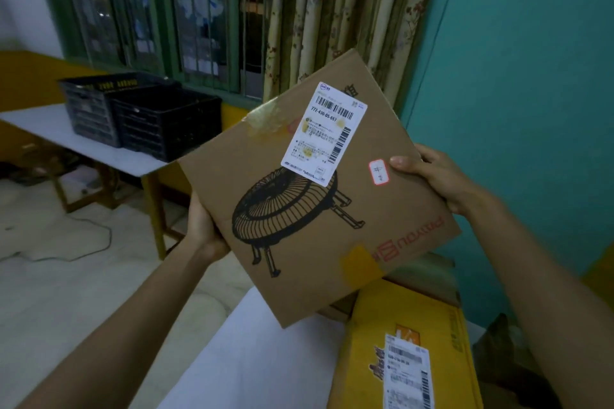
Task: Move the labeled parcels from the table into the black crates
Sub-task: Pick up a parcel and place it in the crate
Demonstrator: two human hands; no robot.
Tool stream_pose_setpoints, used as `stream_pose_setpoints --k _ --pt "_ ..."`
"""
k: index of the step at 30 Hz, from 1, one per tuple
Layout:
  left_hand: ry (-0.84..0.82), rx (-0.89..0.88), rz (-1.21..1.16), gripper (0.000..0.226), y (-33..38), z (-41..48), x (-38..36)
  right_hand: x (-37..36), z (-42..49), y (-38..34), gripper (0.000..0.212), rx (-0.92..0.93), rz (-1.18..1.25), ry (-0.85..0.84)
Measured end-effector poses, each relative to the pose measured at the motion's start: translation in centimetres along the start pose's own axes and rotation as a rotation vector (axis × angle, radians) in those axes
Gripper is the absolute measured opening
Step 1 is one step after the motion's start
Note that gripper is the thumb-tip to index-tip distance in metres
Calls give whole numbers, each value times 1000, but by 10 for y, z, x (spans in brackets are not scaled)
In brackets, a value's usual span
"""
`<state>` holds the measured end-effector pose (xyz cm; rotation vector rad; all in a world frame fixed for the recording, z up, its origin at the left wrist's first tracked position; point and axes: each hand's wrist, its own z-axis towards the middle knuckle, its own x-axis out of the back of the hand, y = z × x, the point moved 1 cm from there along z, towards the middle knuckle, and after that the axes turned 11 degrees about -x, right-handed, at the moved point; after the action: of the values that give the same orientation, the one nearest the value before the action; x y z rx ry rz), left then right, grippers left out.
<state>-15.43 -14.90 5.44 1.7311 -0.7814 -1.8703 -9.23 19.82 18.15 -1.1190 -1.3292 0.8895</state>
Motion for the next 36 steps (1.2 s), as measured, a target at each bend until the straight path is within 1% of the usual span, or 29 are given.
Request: stream_pose_setpoints --k 2,5,9,12,16,20,25,29,32,36 --pt "44 -21 -11 51 27 2 27 -37 17 -1 85 0 16 -43" --pt "131 -42 -10 51 72 10 70 -98 43 -5 71 7 59 -98" --pt "197 -58 8 53 139 25 145 -197 80 -21 77 -14 82 -156" --pt "256 -53 8 50 196 43 211 -282 109 -34 83 -31 78 -177" --pt "284 -49 10 49 266 66 288 -387 150 -51 87 -66 72 -220" --pt "325 -90 27 51 322 91 350 -473 191 -63 86 -106 64 -268" --pt "428 -91 99 53 372 134 412 -556 249 -67 88 -130 26 -325" --pt "466 -53 114 52 397 184 454 -606 308 -64 80 -151 54 -359" --pt "514 -58 149 51 415 231 484 -644 366 -63 78 -163 69 -392" --pt "549 -94 162 50 449 311 519 -695 458 -81 76 -153 46 -445"
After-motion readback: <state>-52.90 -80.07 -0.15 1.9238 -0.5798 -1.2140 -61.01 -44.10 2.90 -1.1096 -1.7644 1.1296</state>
